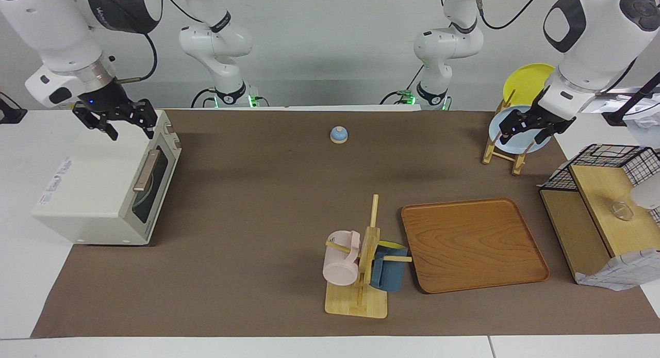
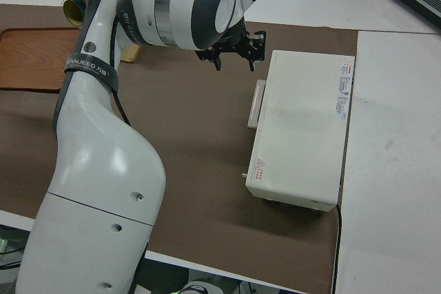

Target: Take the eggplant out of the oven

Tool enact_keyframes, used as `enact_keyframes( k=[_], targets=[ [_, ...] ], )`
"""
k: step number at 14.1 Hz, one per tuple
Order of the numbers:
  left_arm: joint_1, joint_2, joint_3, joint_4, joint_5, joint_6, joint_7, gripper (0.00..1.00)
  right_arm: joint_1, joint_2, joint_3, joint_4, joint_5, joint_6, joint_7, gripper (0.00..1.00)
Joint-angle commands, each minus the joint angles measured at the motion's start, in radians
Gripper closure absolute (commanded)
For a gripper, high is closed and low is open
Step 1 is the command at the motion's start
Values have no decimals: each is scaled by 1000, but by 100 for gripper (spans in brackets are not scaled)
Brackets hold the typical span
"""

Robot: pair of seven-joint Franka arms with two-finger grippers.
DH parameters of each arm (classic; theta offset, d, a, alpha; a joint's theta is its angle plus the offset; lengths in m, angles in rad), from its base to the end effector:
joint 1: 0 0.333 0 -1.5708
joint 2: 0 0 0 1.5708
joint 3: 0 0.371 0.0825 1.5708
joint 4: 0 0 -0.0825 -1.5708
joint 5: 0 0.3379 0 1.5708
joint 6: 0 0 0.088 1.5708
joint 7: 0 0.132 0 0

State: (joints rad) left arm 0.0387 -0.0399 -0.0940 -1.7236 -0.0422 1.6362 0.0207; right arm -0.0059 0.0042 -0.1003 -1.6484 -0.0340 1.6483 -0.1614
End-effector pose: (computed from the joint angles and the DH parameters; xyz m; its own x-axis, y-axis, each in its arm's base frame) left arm 0.4933 -0.0336 0.6149 0.9962 -0.0728 -0.0469 -0.0710 -0.9967 0.0391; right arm 0.5117 -0.0587 0.6260 0.9983 0.0577 -0.0098 0.0580 -0.9978 0.0332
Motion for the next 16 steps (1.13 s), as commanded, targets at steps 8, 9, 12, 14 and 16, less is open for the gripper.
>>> enact_keyframes(
  k=[8,9,12,14,16],
  targets=[
    [0,0,3,1,-5,4,13,0,-2,89,2,-180,-191,153,2,100],
    [0,0,3,1,-5,4,13,0,-2,91,4,-183,-207,156,-13,100],
    [0,0,3,1,-5,4,13,0,29,103,5,-206,-196,200,8,100],
    [0,0,3,1,-5,4,13,0,72,132,5,-209,-190,223,86,100],
    [0,0,3,1,-5,4,13,0,121,174,5,-209,-146,275,143,100]
  ],
)
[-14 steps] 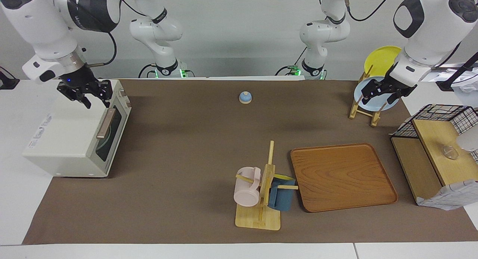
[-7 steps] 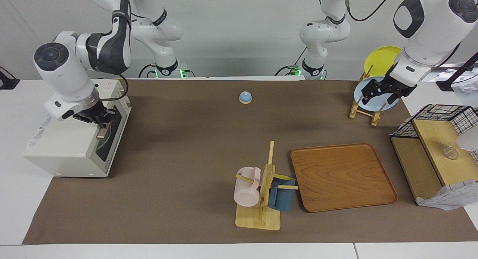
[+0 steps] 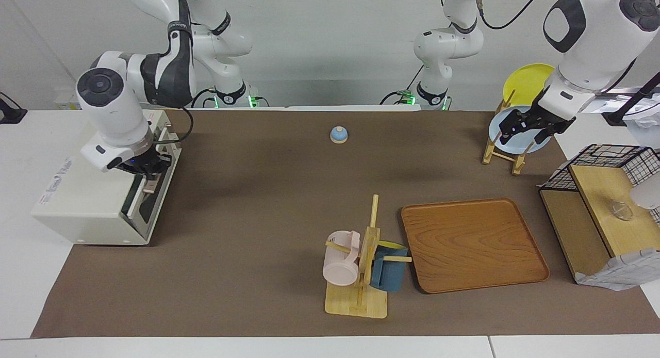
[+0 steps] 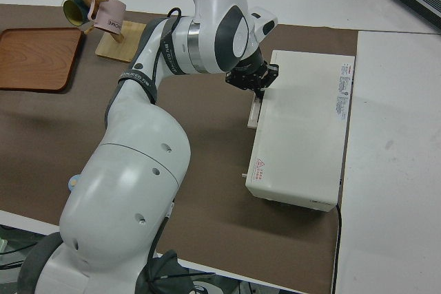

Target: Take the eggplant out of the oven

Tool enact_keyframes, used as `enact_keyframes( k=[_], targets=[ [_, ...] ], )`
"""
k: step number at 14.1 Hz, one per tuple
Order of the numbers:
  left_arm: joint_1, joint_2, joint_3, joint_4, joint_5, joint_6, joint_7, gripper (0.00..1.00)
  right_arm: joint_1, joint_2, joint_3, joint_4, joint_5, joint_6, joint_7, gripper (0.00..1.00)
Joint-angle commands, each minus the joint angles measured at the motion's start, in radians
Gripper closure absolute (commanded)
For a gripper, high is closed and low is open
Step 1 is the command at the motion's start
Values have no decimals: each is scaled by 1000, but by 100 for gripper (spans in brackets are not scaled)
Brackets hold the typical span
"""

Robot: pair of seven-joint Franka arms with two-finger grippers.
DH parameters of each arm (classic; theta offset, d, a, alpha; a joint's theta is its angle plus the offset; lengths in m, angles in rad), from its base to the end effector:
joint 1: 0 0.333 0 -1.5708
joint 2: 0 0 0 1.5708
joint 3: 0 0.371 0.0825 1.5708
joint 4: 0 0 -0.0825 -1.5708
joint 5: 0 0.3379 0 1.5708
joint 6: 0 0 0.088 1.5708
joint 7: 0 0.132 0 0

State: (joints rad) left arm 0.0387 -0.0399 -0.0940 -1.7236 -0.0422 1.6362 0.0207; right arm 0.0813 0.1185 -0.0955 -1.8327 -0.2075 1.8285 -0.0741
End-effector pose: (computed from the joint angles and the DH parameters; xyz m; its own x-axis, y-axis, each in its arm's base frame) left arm 0.4933 -0.0336 0.6149 0.9962 -0.0728 -0.0469 -0.0710 -0.9967 0.0391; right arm 0.5418 -0.0271 0.5036 0.9837 0.1099 -0.1422 0.1364 -0.9718 0.1923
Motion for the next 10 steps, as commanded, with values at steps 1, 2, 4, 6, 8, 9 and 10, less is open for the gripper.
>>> enact_keyframes(
  k=[1,2,4,6,8,9,10],
  targets=[
    [0,0,3,1,-5,4,13,0,41,91,0,-25,57,132,83,100],
    [0,0,3,1,-5,4,13,0,52,127,0,-25,83,170,103,100],
    [1,0,3,1,-5,4,13,0,74,190,0,-23,105,244,128,100],
    [1,0,3,1,-5,4,13,0,77,219,5,-25,106,287,167,100],
    [1,0,3,1,-5,4,13,0,77,222,45,-22,153,290,217,100],
    [1,0,3,1,-5,4,13,0,77,222,54,-16,216,284,229,88],
    [1,0,3,1,-5,4,13,0,77,221,57,-11,261,279,231,71]
  ],
)
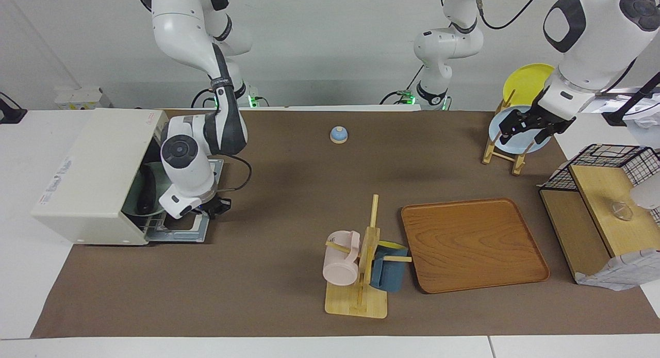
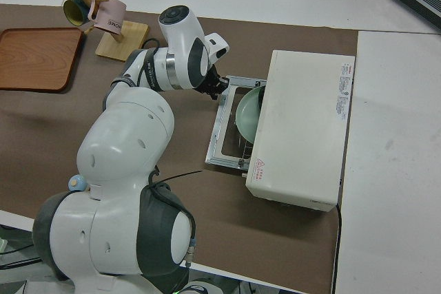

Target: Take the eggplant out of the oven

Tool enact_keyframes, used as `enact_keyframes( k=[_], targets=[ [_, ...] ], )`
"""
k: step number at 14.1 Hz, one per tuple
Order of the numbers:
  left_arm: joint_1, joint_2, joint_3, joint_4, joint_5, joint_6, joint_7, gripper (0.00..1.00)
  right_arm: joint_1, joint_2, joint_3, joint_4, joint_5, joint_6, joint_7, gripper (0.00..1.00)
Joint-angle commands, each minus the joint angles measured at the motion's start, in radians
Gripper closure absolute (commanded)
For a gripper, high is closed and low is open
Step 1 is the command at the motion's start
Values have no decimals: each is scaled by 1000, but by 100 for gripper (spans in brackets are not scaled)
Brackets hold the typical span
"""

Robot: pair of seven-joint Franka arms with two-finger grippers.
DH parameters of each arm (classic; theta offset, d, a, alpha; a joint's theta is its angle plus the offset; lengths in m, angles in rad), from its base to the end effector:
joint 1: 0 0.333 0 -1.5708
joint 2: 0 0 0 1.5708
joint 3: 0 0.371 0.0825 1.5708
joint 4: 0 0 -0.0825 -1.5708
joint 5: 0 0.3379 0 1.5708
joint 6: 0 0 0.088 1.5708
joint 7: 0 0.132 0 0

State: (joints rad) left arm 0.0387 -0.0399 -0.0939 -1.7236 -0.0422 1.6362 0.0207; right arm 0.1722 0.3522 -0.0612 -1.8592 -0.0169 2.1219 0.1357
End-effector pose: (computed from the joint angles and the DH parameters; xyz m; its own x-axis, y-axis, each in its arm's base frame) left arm 0.4933 -0.0336 0.6149 0.9962 -0.0727 -0.0469 -0.0709 -0.9967 0.0392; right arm 0.5975 0.0687 0.3780 0.9964 -0.0143 -0.0835 -0.0104 -0.9989 0.0464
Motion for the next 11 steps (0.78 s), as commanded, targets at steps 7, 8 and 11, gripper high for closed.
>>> enact_keyframes(
  k=[7,8,11],
  targets=[
    [1,0,3,1,-5,4,13,0,-98,-133,14,-8,-64,-209,19,37],
    [1,0,3,1,-5,4,13,0,-108,-139,14,-24,-89,-217,21,37],
    [1,0,3,1,-5,4,13,0,-126,-159,14,-75,-136,-211,19,37]
  ],
)
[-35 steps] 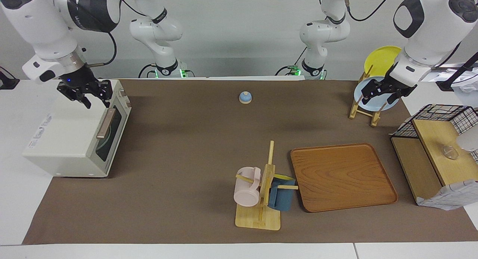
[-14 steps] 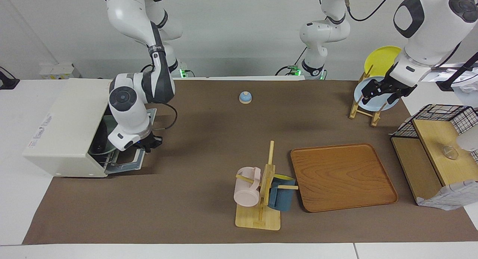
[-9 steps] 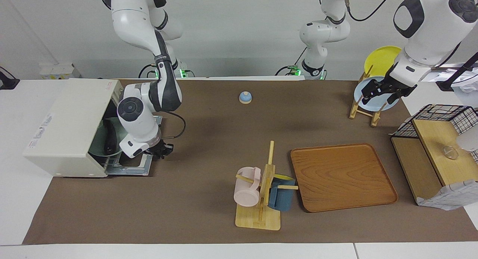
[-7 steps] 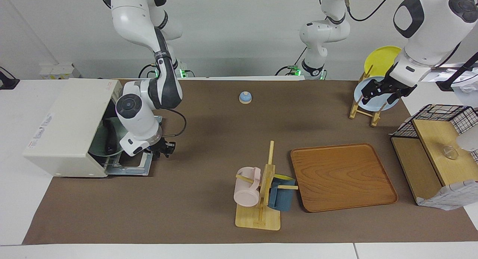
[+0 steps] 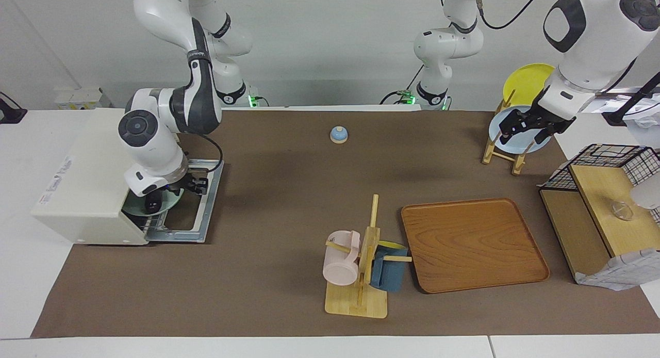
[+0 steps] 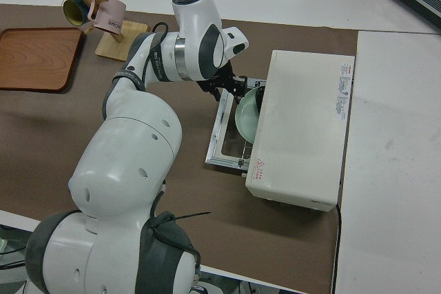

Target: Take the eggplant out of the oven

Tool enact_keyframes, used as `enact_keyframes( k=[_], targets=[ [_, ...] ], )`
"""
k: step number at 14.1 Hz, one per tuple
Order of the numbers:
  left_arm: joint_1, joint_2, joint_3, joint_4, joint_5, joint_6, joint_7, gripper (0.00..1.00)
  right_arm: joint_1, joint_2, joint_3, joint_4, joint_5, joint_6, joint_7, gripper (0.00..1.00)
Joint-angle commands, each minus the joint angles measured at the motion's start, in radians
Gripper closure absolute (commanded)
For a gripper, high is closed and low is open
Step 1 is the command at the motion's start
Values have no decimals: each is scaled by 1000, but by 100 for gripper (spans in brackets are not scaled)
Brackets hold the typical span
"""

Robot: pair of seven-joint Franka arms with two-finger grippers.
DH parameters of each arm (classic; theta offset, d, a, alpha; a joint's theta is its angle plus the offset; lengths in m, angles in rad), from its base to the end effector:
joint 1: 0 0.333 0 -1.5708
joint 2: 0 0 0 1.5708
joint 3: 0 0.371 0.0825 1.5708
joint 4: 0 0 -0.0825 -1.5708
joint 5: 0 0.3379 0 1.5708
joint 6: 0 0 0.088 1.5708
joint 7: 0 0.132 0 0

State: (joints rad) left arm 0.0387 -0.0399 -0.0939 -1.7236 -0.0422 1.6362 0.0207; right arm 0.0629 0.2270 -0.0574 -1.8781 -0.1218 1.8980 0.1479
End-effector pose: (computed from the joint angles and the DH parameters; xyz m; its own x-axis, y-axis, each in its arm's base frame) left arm 0.4933 -0.0336 0.6149 0.9962 -0.0727 -0.0469 -0.0709 -0.9967 0.0392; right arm 0.5561 -0.0066 0.4285 0.9767 -0.1033 -0.1882 -0.0760 -0.9863 0.1467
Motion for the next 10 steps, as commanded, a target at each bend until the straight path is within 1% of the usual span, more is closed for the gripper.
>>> enact_keyframes(
  k=[1,2,3,4,5,6,7,9,10],
  targets=[
    [1,0,3,1,-5,4,13,0,-28,-41,11,-73,-41,21,3,38],
    [1,0,3,1,-5,4,13,0,-28,-43,11,-79,-59,27,-5,44],
    [1,0,3,1,-5,4,13,0,-26,-43,13,-79,-82,26,-10,58],
    [1,0,3,1,-5,4,13,0,-25,-43,13,-79,-99,26,-13,77],
    [1,0,3,1,-5,4,13,0,-20,-43,13,-78,-111,24,-14,94],
    [1,0,3,1,-5,4,13,0,-17,-43,13,-75,-133,20,-14,100],
    [1,0,3,1,-5,4,13,0,-6,-41,16,-69,-145,13,-10,100],
    [1,0,3,1,-5,4,13,0,67,-37,16,-46,-147,1,19,100],
    [1,0,3,1,-5,4,13,0,122,-28,18,-23,-147,-22,92,100]
  ],
)
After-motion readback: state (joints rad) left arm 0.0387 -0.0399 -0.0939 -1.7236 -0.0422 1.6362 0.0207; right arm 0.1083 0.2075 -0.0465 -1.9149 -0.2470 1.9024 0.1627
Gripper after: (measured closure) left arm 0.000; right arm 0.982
